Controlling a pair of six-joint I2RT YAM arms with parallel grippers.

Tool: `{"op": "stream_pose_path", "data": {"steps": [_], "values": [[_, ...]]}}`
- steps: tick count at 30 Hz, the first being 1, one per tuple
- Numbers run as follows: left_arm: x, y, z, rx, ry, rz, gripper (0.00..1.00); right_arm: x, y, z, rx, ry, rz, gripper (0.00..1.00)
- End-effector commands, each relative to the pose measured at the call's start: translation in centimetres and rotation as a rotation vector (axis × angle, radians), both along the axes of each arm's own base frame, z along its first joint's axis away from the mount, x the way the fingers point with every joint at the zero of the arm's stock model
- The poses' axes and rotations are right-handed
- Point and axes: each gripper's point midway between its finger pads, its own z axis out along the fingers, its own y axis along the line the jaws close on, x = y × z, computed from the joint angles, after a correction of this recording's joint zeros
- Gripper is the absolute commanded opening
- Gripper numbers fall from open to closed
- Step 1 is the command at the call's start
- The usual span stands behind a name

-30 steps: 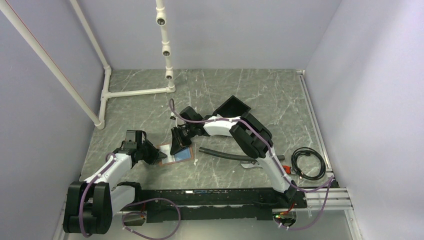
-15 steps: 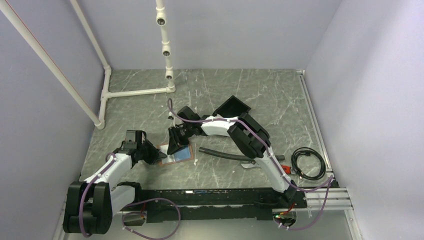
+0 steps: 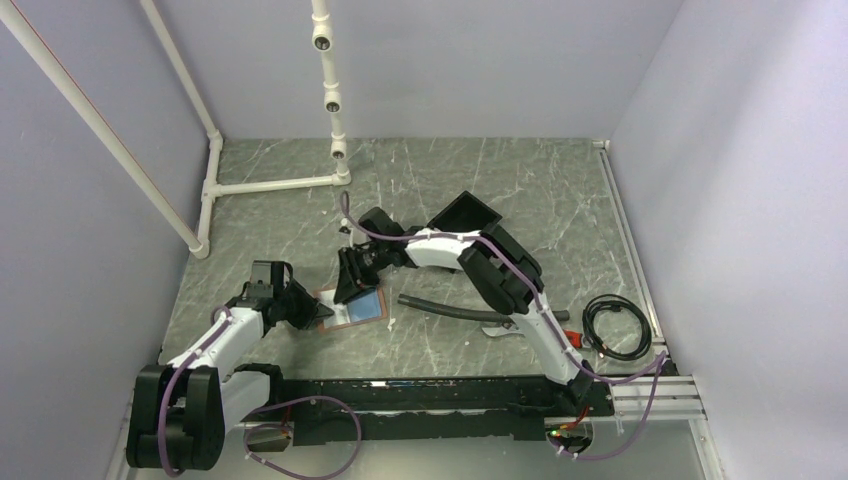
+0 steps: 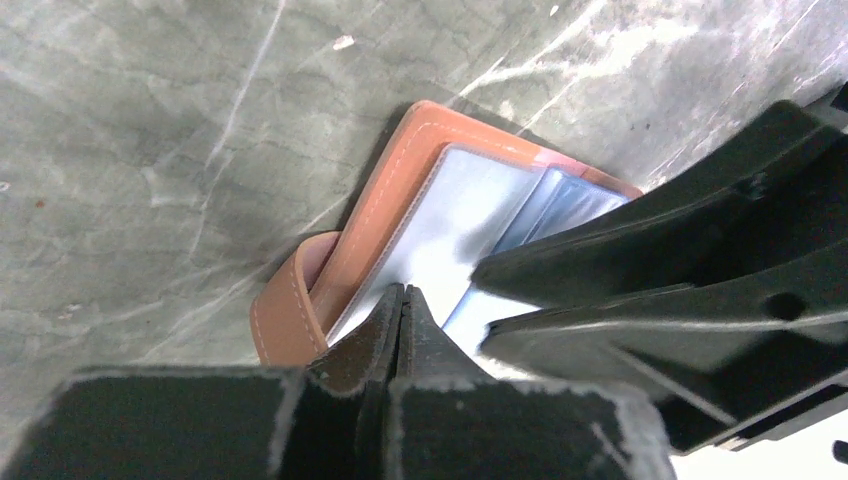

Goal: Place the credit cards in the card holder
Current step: Pick up the credit card from the storage box.

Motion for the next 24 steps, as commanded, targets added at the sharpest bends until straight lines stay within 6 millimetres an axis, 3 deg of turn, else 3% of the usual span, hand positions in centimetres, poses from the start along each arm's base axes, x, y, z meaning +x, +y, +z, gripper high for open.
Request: {"op": "stream_pose_path", "data": {"steps": [1, 6, 8, 10, 14, 20, 24], "values": [[-1.4, 0.3, -0.2, 0.022, 0.048, -0.022, 0.04, 6.1, -4.9, 5.5, -0.092, -0.225, -0.107, 0.39], [-0.9, -0.4, 1.0, -0.013, 0.018, -0.046, 0.07, 14.8, -17.5, 5.6, -0.564, -0.595, -0.273, 0.63], [-0.8, -0.4, 1.1, -0.017, 0.013, -0.052, 0.08, 16.3, -21.3, 5.7, -0.690, -0.696, -0.247, 0.73], [-0.8, -0.6, 1.2, -0.024, 0.015, -0.066, 0.08, 17.1, -23.6, 5.7, -0.733, -0.739, -0.209, 0.82], [-0.7, -1.2, 1.4, -0.053, 0.010, -0.102, 0.08, 17.3, -25.5, 6.0, -0.681, -0.740, -0.140, 0.93], [-0.5, -1.4, 1.7, -0.049, 0.001, -0.137, 0.08, 15.8, -24.2, 8.3, -0.506, -0.739, -0.135, 0.95], [-0.4, -1.5, 2.0, -0.050, -0.007, -0.154, 0.09, 16.1, -24.8, 9.8, -0.506, -0.713, -0.221, 0.97]]}}
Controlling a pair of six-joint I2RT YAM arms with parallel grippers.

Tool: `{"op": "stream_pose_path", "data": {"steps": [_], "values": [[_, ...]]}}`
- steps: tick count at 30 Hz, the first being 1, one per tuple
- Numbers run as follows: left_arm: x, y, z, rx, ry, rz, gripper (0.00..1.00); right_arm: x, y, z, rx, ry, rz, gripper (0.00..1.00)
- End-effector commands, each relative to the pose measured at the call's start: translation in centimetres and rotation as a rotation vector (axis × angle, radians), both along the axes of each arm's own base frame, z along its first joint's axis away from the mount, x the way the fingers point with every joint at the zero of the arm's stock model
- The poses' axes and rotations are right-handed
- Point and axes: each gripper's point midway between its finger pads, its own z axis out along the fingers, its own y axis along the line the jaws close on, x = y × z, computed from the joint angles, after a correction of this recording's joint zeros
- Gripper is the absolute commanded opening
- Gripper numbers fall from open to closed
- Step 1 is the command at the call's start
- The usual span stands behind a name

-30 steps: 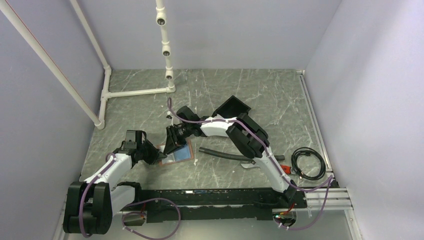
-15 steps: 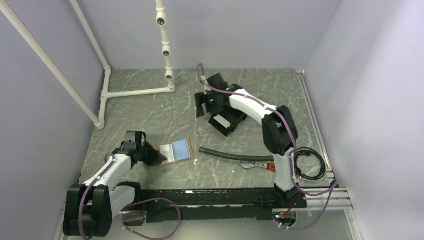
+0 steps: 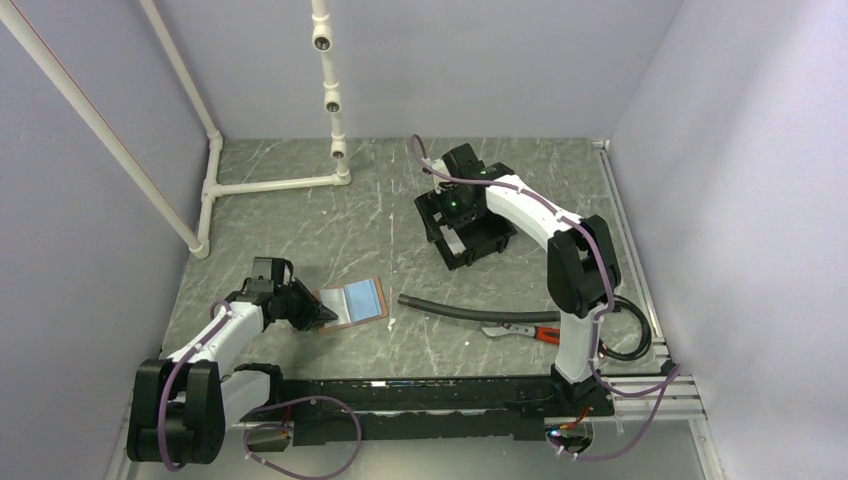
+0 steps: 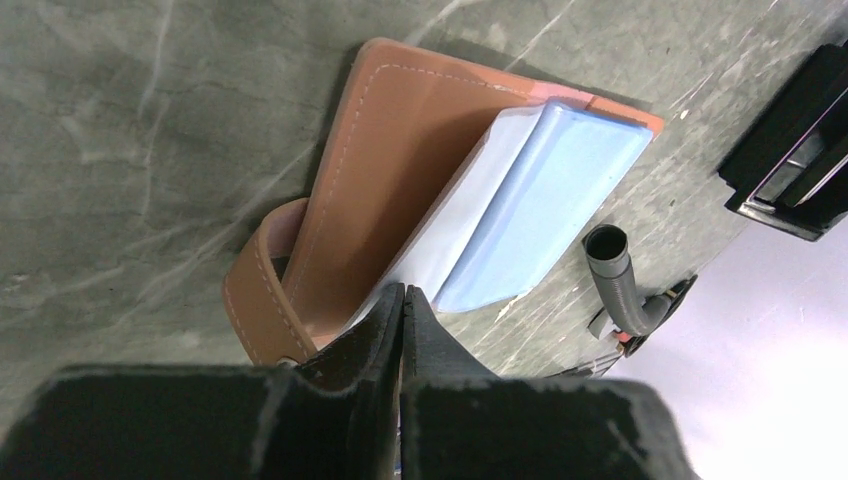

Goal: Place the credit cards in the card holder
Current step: Pick up the credit card from the storage box.

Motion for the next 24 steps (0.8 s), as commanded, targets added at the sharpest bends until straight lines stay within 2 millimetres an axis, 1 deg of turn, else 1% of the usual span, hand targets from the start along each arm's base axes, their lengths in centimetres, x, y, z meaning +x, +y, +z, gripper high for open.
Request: {"op": "stream_pose_path", "data": {"steps": [1, 4, 8, 11, 13, 19, 24], "values": [[1.1, -0.3, 1.4, -0.010, -0.050, -0.045, 0.09, 0.4, 0.1, 4.6, 0.097, -0.057, -0.054, 0.97], [1.2, -0.3, 1.6, -0.011, -0.060, -0.049, 0.10, 0.3, -0.9, 3.3, 0.121, 0.011, -0.112, 0.98], [1.4, -0.5, 2.1, -0.015, -0.076, -0.063, 0.20, 0.3, -2.5, 0.9, 0.081, 0.055, -0.151, 0.99], [1.6, -0.6, 2.4, -0.020, -0.091, -0.075, 0.28, 0.0, -2.3, -0.9, 0.089, 0.094, -0.139, 0.99], [1.7, -0.8, 2.7, -0.029, -0.100, -0.081, 0.30, -0.4, -1.9, -1.7, 0.109, 0.123, -0.129, 0.99], [1.9, -1.0, 3.5, -0.045, -0.125, -0.094, 0.34, -1.3, 0.0, -1.5, 0.227, 0.170, -0.097, 0.97], [1.9, -1.1, 4.2, -0.047, -0.143, -0.103, 0.37, -1.7, 0.7, -1.2, 0.267, 0.196, -0.091, 0.92]]}}
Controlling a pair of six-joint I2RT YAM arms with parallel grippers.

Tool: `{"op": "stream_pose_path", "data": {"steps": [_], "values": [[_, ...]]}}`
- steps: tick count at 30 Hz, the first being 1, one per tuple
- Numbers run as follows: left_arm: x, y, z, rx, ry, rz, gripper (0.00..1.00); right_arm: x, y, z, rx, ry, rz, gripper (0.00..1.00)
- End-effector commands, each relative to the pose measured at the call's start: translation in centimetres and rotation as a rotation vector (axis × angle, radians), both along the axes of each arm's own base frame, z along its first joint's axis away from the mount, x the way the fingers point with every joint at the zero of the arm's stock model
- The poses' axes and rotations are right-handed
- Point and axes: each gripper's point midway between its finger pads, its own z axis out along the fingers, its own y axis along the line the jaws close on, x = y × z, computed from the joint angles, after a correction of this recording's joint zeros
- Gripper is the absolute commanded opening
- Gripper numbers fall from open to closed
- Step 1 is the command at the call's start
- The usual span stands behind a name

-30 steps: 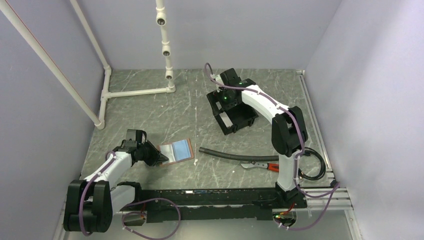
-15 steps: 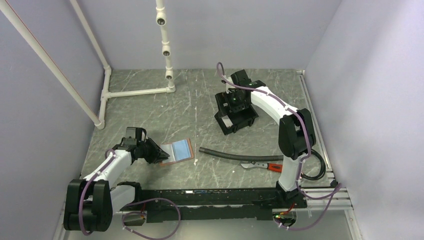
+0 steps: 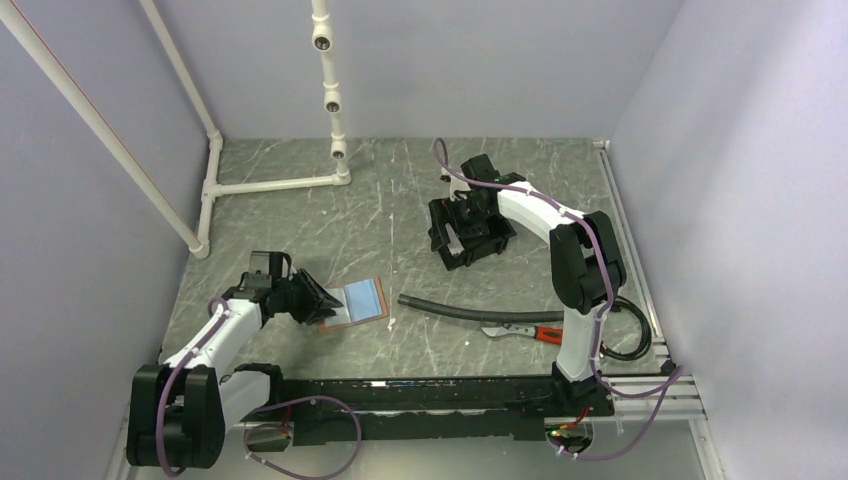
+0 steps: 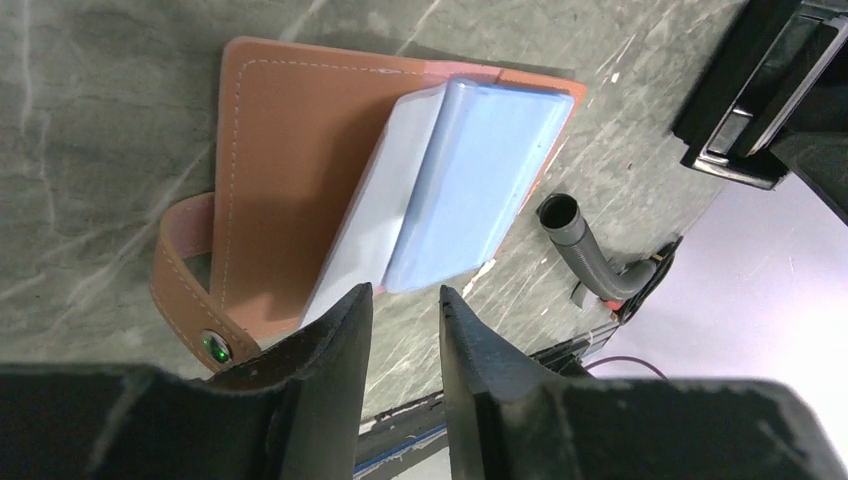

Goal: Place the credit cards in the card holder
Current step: Pick up the credit card from the storage box.

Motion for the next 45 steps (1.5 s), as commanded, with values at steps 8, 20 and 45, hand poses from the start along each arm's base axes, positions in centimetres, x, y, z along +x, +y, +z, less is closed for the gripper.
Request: {"op": "stream_pose_path", "data": {"steps": [8, 20, 45], "values": [[0.8, -0.2, 3.0, -0.008, -0.087, -0.038, 0.38, 0.2, 2.1, 2.6, 0.136, -0.013, 0.018, 0.79], [0.9, -0.2, 3.6, 0.000, -0.099, -0.044, 0.38, 0.6, 1.4, 2.3, 0.114, -0.016, -0.016, 0.51], [2.0, -0.5, 7.4, -0.021, -0.168, -0.062, 0.49, 1.5, -2.0, 5.1, -0.050, -0.090, -0.184, 0.01]]}}
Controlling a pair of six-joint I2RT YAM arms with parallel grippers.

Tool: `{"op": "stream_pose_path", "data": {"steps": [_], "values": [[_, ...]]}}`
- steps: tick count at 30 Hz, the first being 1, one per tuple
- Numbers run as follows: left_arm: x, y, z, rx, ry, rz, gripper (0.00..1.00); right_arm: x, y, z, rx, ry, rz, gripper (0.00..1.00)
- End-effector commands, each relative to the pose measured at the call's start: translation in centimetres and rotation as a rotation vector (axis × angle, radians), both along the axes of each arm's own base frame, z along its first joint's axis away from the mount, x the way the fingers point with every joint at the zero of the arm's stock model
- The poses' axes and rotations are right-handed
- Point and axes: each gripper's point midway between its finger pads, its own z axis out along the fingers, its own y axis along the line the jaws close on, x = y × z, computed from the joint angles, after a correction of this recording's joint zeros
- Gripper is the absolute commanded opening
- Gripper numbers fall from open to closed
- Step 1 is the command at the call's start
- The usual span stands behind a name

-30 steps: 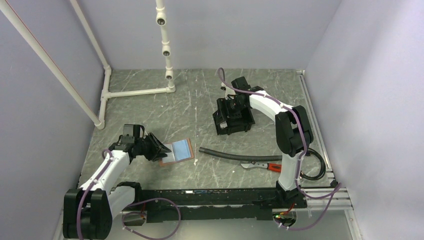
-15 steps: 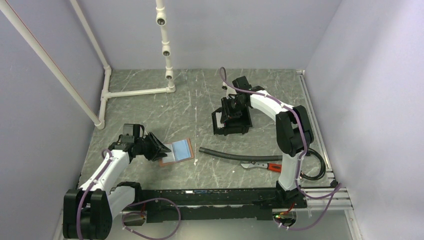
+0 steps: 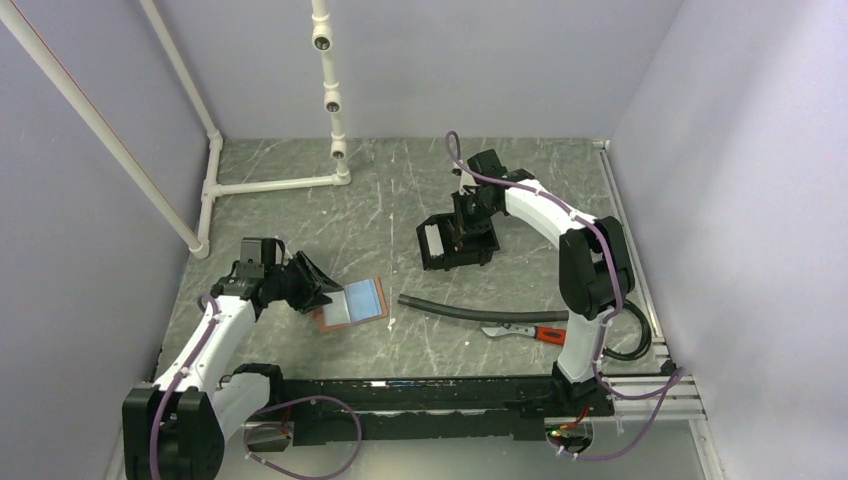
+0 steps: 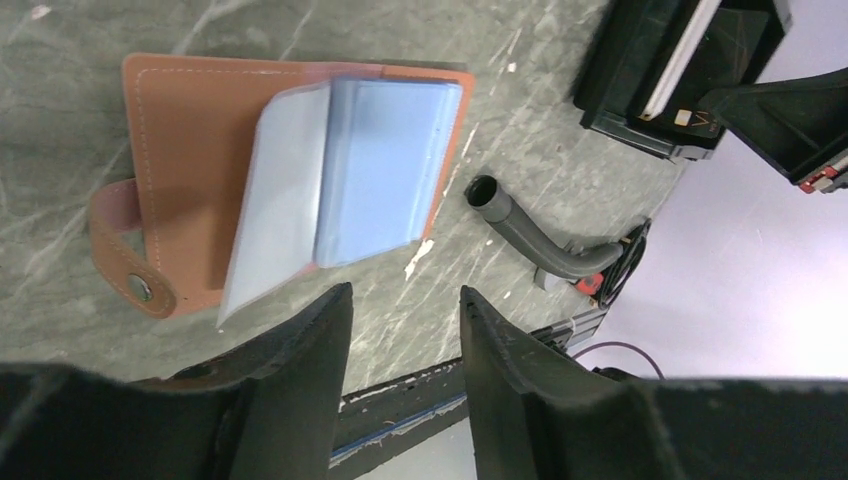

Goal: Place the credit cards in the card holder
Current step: Pick up the credit card from the storage box, then insert the credit card into the card holder.

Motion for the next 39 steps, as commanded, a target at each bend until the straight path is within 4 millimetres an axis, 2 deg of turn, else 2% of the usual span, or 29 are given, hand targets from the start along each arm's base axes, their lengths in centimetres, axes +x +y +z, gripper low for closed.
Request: {"op": "stream_pose_path", "data": {"steps": [1, 3, 6, 7, 8, 9, 14, 15, 17, 20, 22, 23, 26, 29, 30, 32, 33, 34, 35, 36, 37, 39], "values": [[1.0, -0.5, 3.3, -0.028, -0.092, -0.041, 0.51, 1.0, -0.8, 3.8, -0.038, -0.099, -0.056, 0.00], [1.5, -1.1, 4.7, -0.060, -0.131, -0.063, 0.58, 1.2, -1.2, 4.5, -0.086, -0.132, -0.076, 0.00], [2.6, -2.7, 7.4, -0.165, -0.227, -0.132, 0.74, 1.6, -1.6, 6.8, -0.127, -0.231, -0.109, 0.00], [2.9, -3.5, 8.5, -0.222, -0.266, -0.167, 0.84, 1.5, -1.1, 8.1, -0.087, -0.258, -0.107, 0.00], [3.4, -4.1, 9.6, -0.275, -0.316, -0.198, 0.90, 1.4, -0.4, 9.0, -0.034, -0.270, -0.098, 0.00], [3.6, -4.7, 10.5, -0.330, -0.349, -0.229, 0.92, 1.1, 0.7, 10.0, 0.035, -0.278, -0.078, 0.00], [4.7, -6.1, 13.7, -0.461, -0.477, -0.334, 0.91, -3.0, 8.7, 14.4, 0.525, -0.171, 0.099, 0.00], [4.9, -6.2, 14.2, -0.471, -0.505, -0.342, 0.91, -4.1, 9.8, 14.5, 0.603, -0.131, 0.122, 0.00], [5.1, -6.4, 14.7, -0.506, -0.519, -0.331, 0.89, -5.7, 12.2, 16.0, 0.743, -0.106, 0.172, 0.00], [5.0, -6.7, 15.3, -0.570, -0.556, -0.329, 0.86, -7.2, 14.6, 18.1, 0.891, -0.104, 0.221, 0.00], [4.8, -7.0, 15.4, -0.597, -0.574, -0.335, 0.84, -8.3, 16.0, 18.8, 0.951, -0.086, 0.249, 0.00], [4.7, -7.1, 15.2, -0.597, -0.572, -0.337, 0.82, -8.7, 16.5, 19.0, 0.975, -0.065, 0.251, 0.00], [4.4, -7.2, 14.4, -0.567, -0.542, -0.333, 0.62, -9.4, 17.4, 18.9, 1.010, -0.042, 0.251, 0.00], [4.0, -6.8, 13.8, -0.512, -0.523, -0.308, 0.56, -9.5, 17.7, 18.4, 1.015, -0.028, 0.239, 0.00], [3.8, -6.8, 13.8, -0.508, -0.526, -0.306, 0.51, -9.6, 17.8, 18.3, 1.015, -0.025, 0.241, 0.00], [3.6, -6.6, 13.7, -0.492, -0.527, -0.296, 0.34, -9.6, 17.8, 17.7, 1.001, -0.021, 0.234, 0.00], [3.6, -6.5, 13.6, -0.478, -0.526, -0.291, 0.22, -9.5, 17.8, 17.3, 0.983, -0.026, 0.229, 0.00], [3.6, -6.3, 13.0, -0.454, -0.504, -0.277, 0.06, -9.1, 17.8, 16.5, 0.941, -0.030, 0.217, 0.01], [3.6, -6.0, 12.1, -0.410, -0.472, -0.260, 0.00, -8.9, 17.5, 14.6, 0.853, 0.003, 0.184, 0.17], [3.5, -5.4, 10.6, -0.345, -0.401, -0.237, 0.00, -8.5, 17.2, 13.1, 0.766, -0.020, 0.186, 0.29], [3.1, -4.7, 9.1, -0.261, -0.337, -0.233, 0.00, -8.2, 16.8, 11.4, 0.682, -0.023, 0.180, 0.39], [2.2, -3.0, 6.5, -0.100, -0.190, -0.224, 0.00, -8.4, 16.5, 9.1, 0.561, -0.019, 0.210, 0.53]]}}
